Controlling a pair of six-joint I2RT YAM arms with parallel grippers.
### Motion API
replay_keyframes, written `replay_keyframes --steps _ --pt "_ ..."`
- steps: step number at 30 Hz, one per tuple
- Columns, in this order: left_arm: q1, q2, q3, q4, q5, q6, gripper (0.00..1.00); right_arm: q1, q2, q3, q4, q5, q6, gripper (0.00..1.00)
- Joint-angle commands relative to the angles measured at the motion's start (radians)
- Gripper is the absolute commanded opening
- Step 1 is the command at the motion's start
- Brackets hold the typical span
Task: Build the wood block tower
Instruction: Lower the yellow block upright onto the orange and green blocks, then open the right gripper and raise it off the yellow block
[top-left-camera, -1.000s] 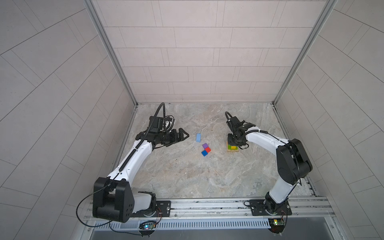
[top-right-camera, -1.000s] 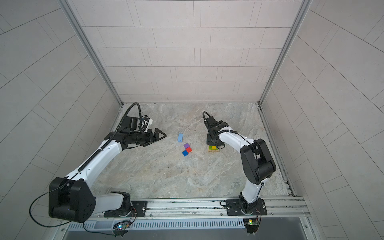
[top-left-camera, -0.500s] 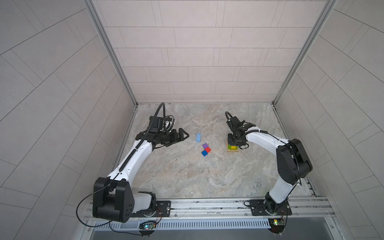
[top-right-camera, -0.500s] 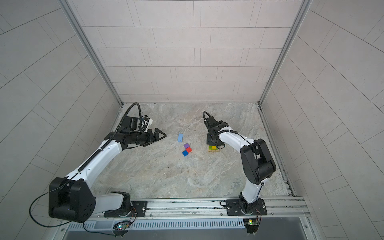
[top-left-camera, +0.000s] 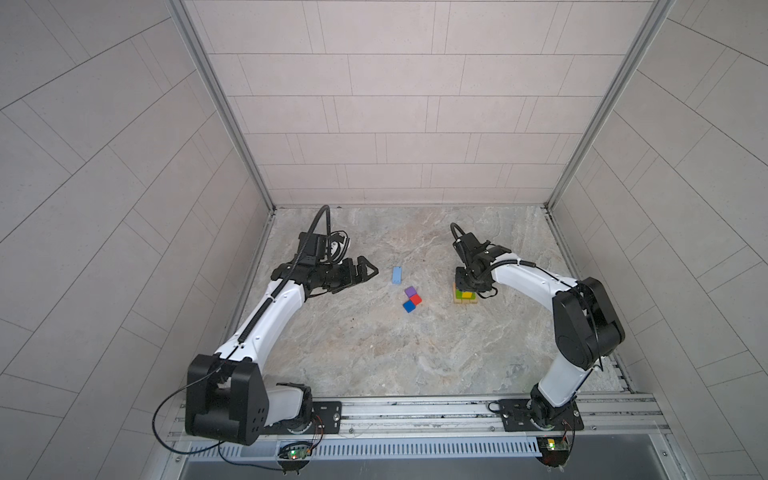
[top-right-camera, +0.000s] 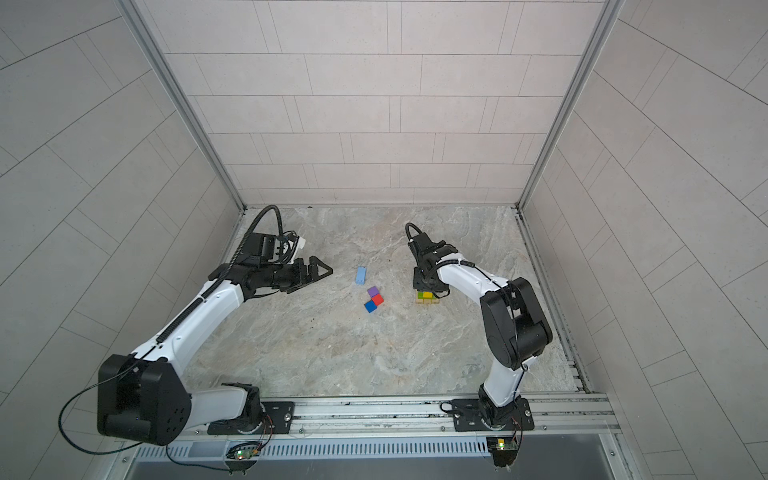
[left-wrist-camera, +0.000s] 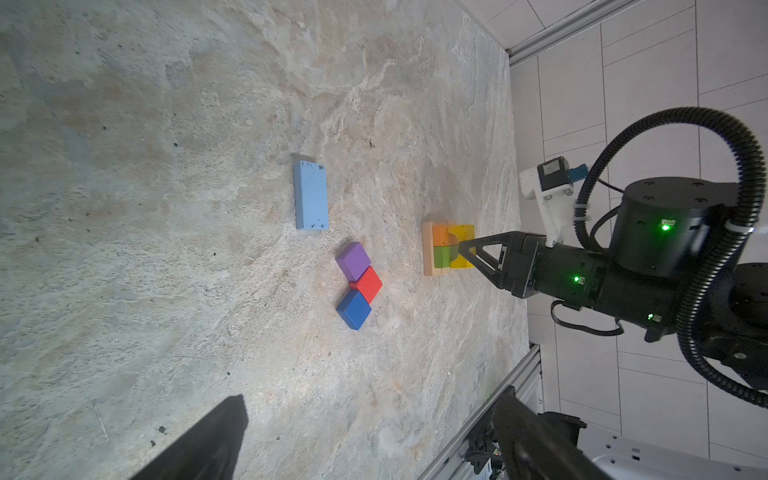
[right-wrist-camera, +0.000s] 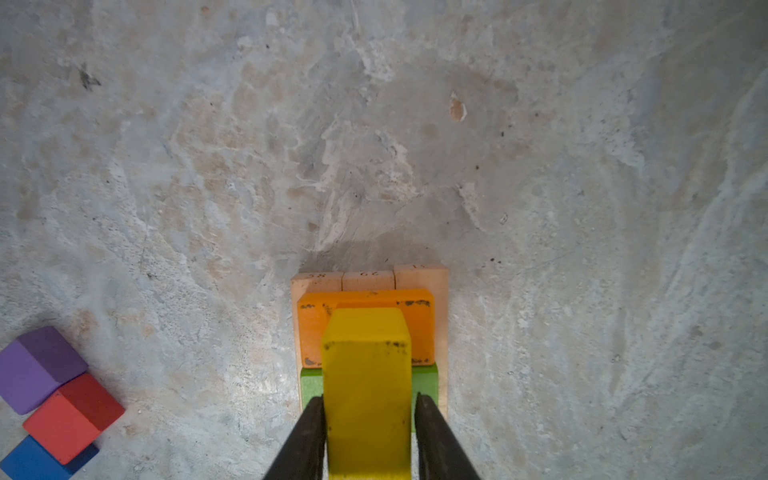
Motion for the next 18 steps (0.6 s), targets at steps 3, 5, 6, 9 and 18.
replay_keyframes --steps 3,5,6,9,18 --pt "0.003 -0.005 -0.011 0.012 0.002 0.006 0.99 -0.003 -0.007 -0.008 -0.011 0.021 0.006 0.42" --pt "0.004 -0.004 -0.011 0.011 0.002 0.006 0.99 -0.003 -0.01 -0.008 -0.012 0.025 0.006 0.43" --pt "0.003 -0.005 -0.011 0.012 0.002 0.006 0.99 -0.004 -0.014 -0.008 -0.013 0.025 0.006 0.44" --pt "0.003 -0.005 -0.011 0.012 0.002 0.006 0.99 -0.004 -0.021 -0.006 -0.014 0.025 0.006 0.45" --pt "0.004 -0.003 -0.011 0.013 0.002 0.006 0.99 -0.003 -0.071 0.013 -0.043 0.027 -0.012 0.5"
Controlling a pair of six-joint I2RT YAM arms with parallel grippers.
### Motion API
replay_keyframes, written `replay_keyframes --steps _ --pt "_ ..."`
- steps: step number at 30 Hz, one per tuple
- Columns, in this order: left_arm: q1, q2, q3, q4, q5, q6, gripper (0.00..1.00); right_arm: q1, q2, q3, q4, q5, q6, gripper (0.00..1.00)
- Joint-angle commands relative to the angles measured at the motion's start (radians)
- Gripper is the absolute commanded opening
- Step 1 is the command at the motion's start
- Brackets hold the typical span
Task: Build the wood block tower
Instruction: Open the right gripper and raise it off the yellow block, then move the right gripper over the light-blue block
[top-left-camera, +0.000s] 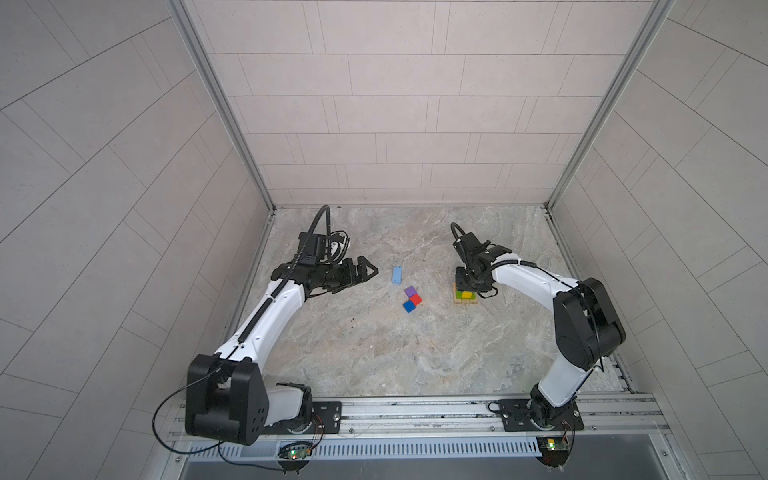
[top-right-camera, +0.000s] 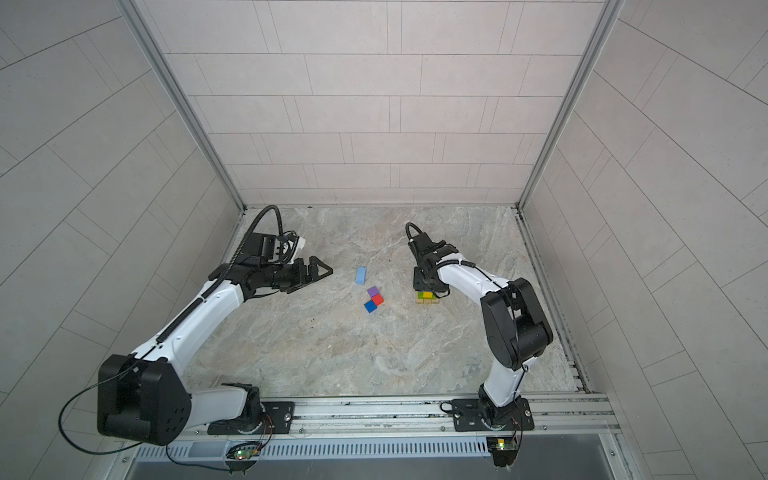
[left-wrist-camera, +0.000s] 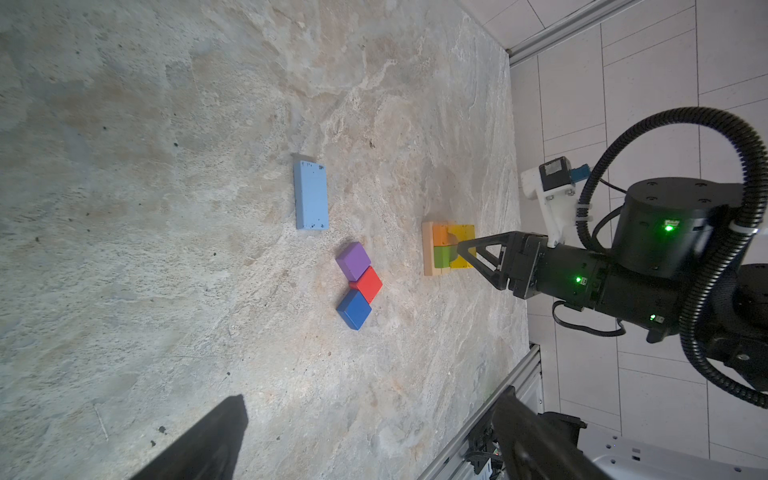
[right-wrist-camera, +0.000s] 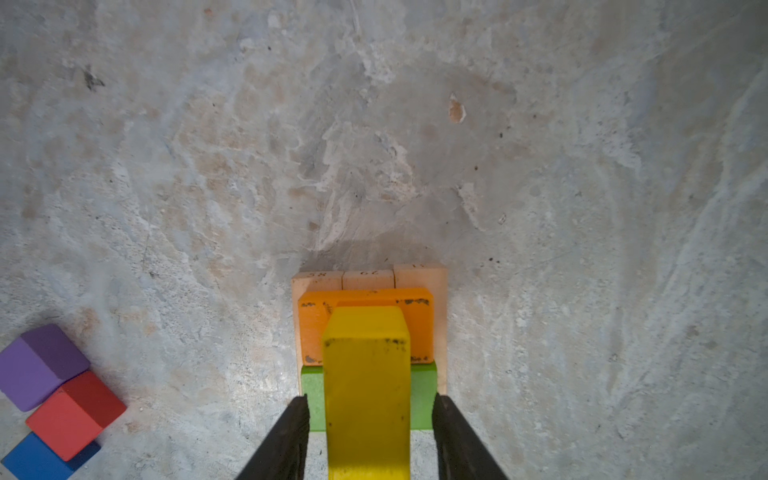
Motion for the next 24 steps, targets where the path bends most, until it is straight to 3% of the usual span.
replay_keyframes --steps 1,12,13,24 --pt "0.004 -0.003 -0.011 0.011 0.003 0.005 0.99 -0.003 -0.069 0.018 -0.045 0.027 -0.011 0.51" --pt "0.003 0.0 -0.01 0.012 -0.002 0.004 0.99 0.011 -0.14 0.113 -0.113 0.013 -0.075 0.63" --pt "0.002 0.0 -0.01 0.011 -0.001 0.004 0.99 0.013 -0.137 0.128 -0.119 0.01 -0.074 0.68" --pt "0.007 -0.002 -0.001 0.004 0.008 0.006 0.99 0.11 -0.002 0.321 -0.155 -0.004 -0.052 0.7"
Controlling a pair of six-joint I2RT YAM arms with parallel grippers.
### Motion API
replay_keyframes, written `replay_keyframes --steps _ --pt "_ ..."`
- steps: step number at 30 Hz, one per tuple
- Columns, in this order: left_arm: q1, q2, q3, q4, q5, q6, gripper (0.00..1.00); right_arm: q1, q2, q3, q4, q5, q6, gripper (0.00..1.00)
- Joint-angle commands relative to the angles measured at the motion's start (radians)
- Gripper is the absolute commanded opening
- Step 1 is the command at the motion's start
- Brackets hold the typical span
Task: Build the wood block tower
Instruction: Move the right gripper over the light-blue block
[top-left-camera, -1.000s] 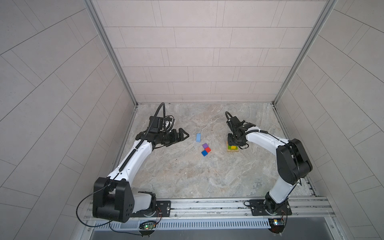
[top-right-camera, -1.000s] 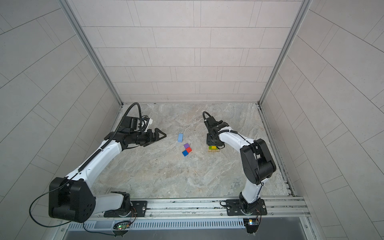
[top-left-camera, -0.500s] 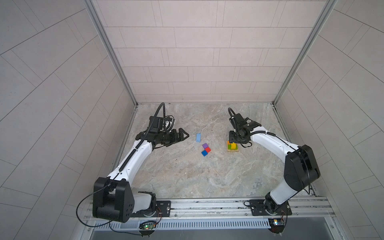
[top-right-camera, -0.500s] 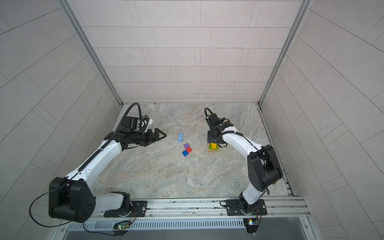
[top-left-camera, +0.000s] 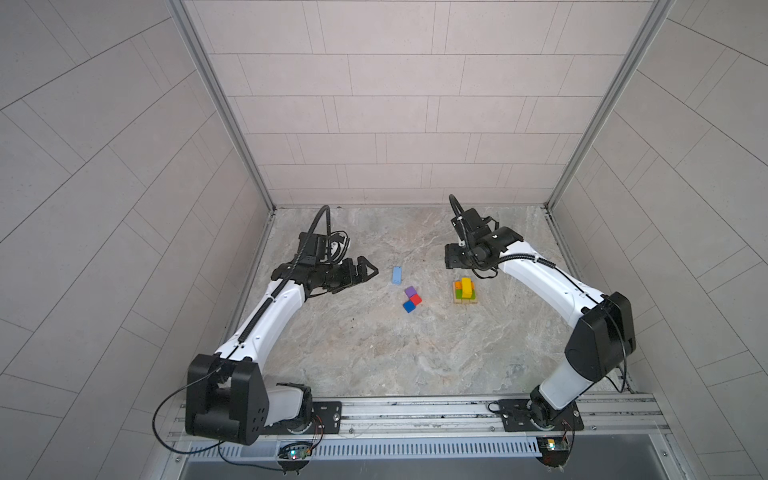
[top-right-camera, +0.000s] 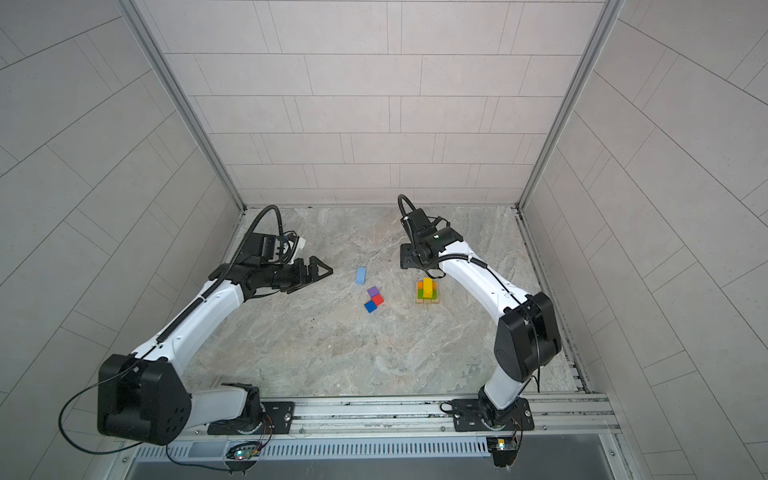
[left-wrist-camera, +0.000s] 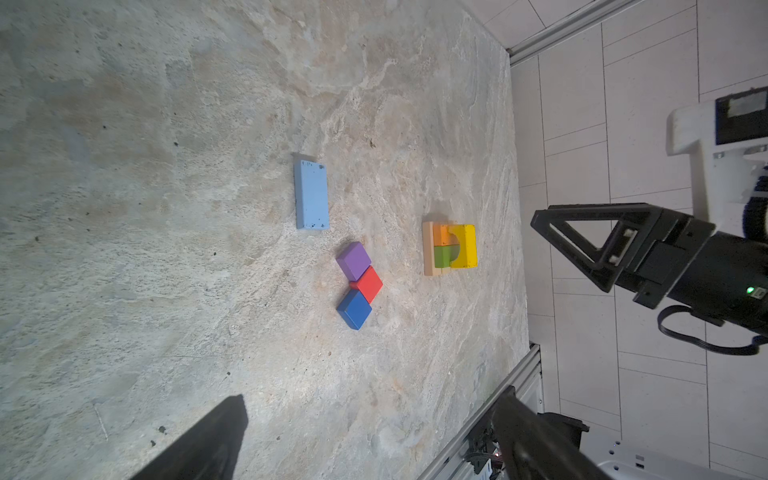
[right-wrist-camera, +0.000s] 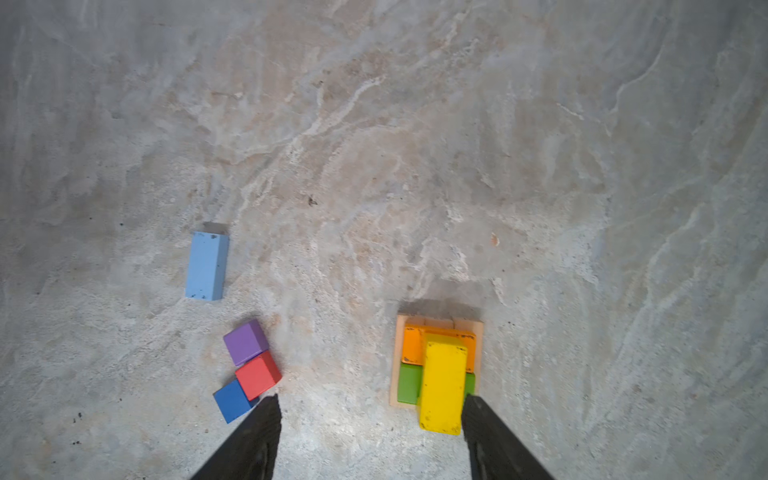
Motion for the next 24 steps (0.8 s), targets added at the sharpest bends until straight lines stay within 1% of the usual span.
replay_keyframes --steps 1,6,12,15,19,24 --pt "0.005 -0.005 -0.001 0.003 0.008 0.007 0.99 0.04 0.061 0.048 -0.04 0.007 0.022 0.7" --pt "0.008 -0.015 -0.002 0.004 0.008 0.01 0.99 0.096 0.141 0.095 0.006 -0.009 0.062 0.68" --pt "0.007 -0.024 -0.004 0.002 0.003 0.011 0.99 0.157 0.286 0.211 0.021 -0.018 0.096 0.65" --pt "0.008 -0.025 -0.003 0.002 0.003 0.012 0.99 0.178 0.358 0.272 0.028 -0.022 0.113 0.63" --pt "0.008 -0.025 -0.004 0.002 0.005 0.012 0.99 0.198 0.453 0.355 0.025 -0.027 0.133 0.63" --pt "0.011 -0.028 -0.004 0.003 0.005 0.012 0.99 0.216 0.537 0.421 0.024 -0.017 0.144 0.63"
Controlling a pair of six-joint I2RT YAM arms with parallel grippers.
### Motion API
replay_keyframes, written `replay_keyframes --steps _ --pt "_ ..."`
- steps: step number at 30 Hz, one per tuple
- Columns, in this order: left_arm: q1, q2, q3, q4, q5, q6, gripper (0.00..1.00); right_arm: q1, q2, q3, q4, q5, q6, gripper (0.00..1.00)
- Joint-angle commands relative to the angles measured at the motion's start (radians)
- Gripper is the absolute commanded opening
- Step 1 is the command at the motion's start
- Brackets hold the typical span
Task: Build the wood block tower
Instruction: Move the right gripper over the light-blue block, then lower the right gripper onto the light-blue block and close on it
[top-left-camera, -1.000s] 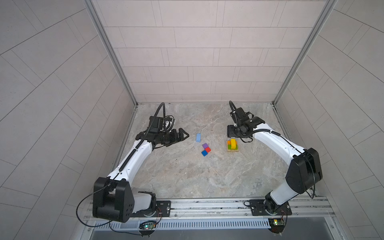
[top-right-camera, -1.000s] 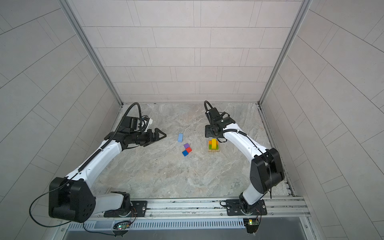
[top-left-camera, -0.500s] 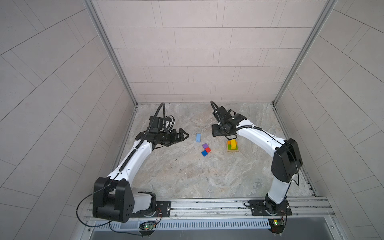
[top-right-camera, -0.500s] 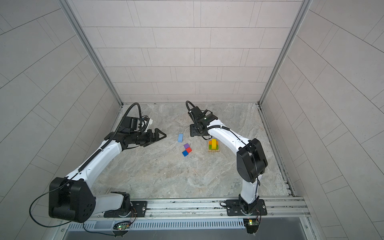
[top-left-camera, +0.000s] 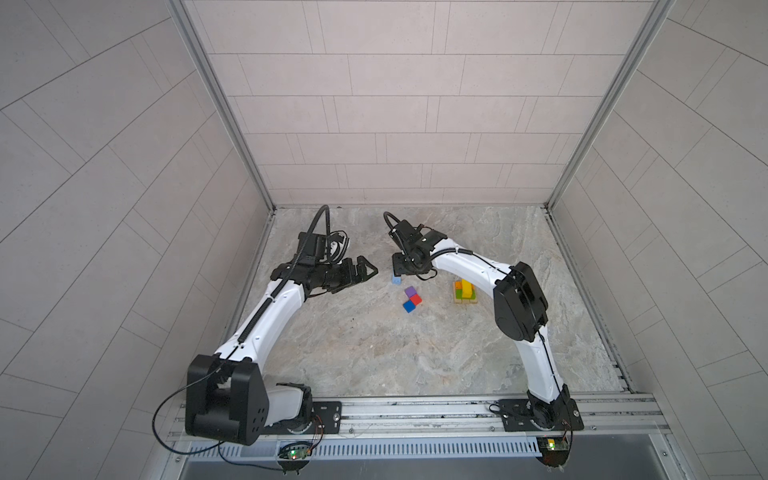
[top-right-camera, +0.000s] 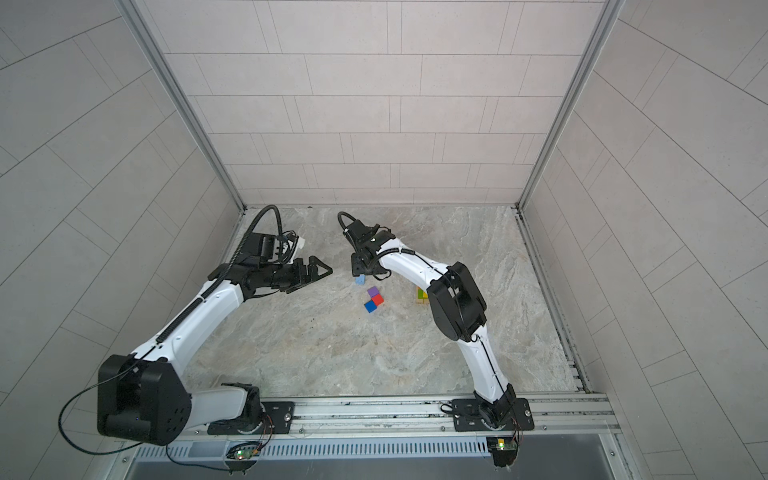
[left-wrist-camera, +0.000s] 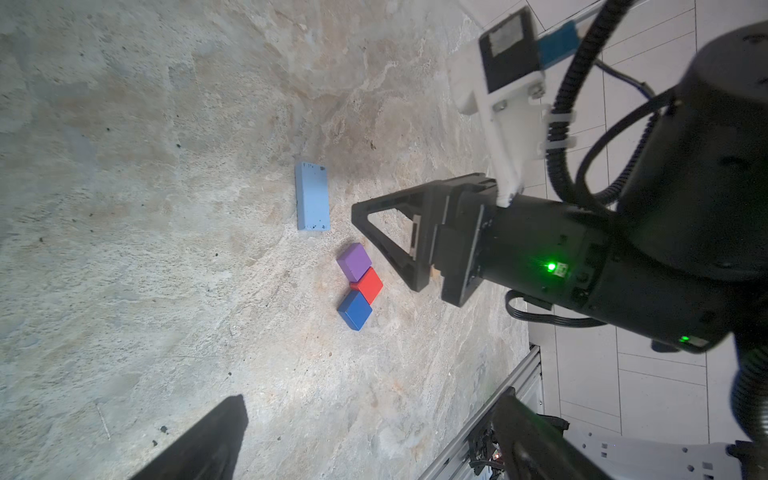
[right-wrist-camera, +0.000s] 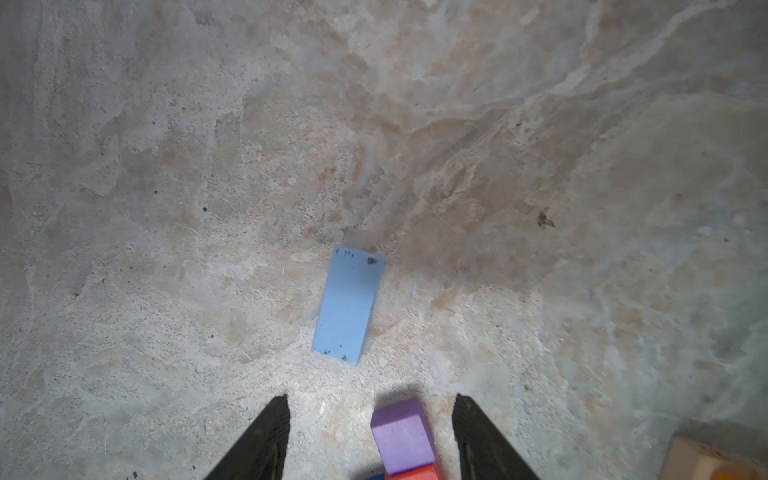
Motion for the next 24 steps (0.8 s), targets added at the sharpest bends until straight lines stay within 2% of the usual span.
replay_keyframes --steps 1,6,24 --pt "0.006 -0.026 -0.004 0.003 0.005 0.012 0.99 0.013 0.044 0.047 -0.014 0.017 0.032 0.62" --pt "0.007 -0.028 -0.004 0.006 0.007 0.012 0.99 0.02 0.106 0.091 -0.014 0.026 0.039 0.57" --pt "0.006 -0.035 -0.005 0.003 0.005 0.012 0.99 0.026 0.289 0.271 -0.107 0.038 0.016 0.51"
